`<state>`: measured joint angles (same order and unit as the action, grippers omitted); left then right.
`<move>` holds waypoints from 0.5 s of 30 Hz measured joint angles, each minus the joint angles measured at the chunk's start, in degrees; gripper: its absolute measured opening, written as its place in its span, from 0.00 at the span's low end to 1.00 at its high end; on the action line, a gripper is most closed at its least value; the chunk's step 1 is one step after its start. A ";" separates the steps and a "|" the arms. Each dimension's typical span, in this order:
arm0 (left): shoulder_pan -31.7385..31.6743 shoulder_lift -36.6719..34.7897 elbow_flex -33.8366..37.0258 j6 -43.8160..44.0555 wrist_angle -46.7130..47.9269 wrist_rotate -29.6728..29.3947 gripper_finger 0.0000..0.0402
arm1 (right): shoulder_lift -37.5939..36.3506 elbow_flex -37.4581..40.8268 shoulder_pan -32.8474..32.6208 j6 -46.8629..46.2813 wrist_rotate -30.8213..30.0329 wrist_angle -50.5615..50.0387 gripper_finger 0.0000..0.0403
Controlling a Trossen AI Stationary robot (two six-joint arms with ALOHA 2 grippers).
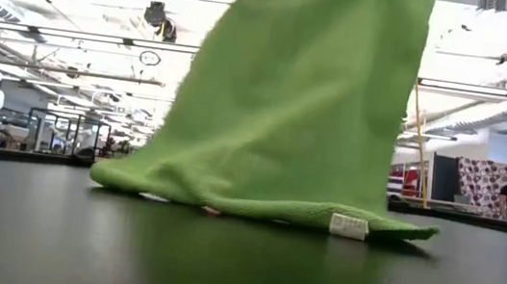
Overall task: Roll towel
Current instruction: Fold the green microfiber cloth
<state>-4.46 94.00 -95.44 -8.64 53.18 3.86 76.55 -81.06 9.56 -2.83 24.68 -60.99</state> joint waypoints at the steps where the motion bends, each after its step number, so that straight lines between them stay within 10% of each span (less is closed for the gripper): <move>1: -0.93 1.59 0.85 -0.55 -0.30 -0.49 0.10 | 0.05 1.50 1.18 1.37 -2.34 -0.73 0.05; 7: -6.29 8.69 3.32 1.97 -2.44 -11.41 0.39 | 0.07 13.25 7.86 5.46 -17.08 -1.78 0.29; 15: -6.33 7.14 3.32 6.79 -2.44 -8.05 0.62 | -3.10 25.64 7.37 3.78 -10.50 5.42 0.51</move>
<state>-10.78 101.15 -92.12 -1.85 50.73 -4.19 73.45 -55.42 16.93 0.95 14.18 -55.58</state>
